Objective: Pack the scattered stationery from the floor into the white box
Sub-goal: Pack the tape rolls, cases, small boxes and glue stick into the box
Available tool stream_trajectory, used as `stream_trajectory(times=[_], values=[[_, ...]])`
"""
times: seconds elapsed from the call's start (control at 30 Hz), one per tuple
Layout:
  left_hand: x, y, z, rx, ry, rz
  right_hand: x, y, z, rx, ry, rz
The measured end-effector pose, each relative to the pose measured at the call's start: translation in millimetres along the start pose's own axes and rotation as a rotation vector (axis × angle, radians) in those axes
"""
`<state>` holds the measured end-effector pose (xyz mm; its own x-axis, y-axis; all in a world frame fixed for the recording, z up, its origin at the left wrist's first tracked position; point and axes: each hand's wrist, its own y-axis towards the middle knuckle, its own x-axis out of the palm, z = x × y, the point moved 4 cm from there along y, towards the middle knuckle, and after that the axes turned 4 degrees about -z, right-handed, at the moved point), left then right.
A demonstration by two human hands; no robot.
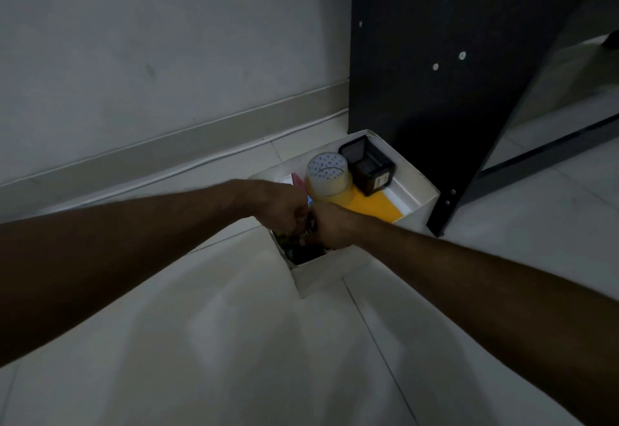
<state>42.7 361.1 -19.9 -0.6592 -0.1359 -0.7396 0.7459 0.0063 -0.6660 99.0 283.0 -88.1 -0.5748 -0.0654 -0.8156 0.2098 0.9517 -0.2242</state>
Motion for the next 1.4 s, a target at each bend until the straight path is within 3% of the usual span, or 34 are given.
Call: stream_trajectory(times=[0.1, 0.27, 0.4, 0.47, 0.6, 0.7, 0.8, 1.0, 1.17, 1.4], values=[[-2.4, 1.5, 4.0, 0.033, 0.016, 0.131, -22.4, -15.2, -4.5, 0.051, -0.004, 0.056], [-8.1, -8.0, 50.4, 0.216, -0.072, 0.350, -54.6, -79.9, 1.2, -0.016, 0.011, 0.392], [-3.2, -15.7, 107.2, 0.379, -0.106, 0.435, -55.9, -158.9, 16.2, -0.010, -0.044, 0.458], [9.1, -11.5, 137.2, 0.420, -0.093, 0.349, -46.7, -200.9, 25.9, 0.035, -0.037, 0.360], [42.0, -0.4, 200.6, 0.487, -0.038, 0.187, -0.9, -277.0, 52.0, 0.164, -0.028, -0.039], [69.6, 2.5, 242.5, 0.528, -0.106, 0.072, 39.8, -332.2, 72.9, 0.335, -0.039, -0.381], [101.6, 6.1, 283.6, 0.526, -0.224, -0.043, 62.4, -379.6, 82.2, 0.413, -0.071, -0.554], [164.0, 5.9, 356.7, 0.500, -0.233, -0.240, 89.4, -426.0, 92.0, 0.397, -0.162, -0.645], [192.4, 6.0, 377.2, 0.503, -0.297, -0.234, 91.5, -432.7, 97.7, 0.429, -0.126, -0.617], [189.7, 24.8, 374.2, 0.300, -0.595, -0.268, 83.7, -441.8, 109.6, 0.488, 0.111, -0.533]])
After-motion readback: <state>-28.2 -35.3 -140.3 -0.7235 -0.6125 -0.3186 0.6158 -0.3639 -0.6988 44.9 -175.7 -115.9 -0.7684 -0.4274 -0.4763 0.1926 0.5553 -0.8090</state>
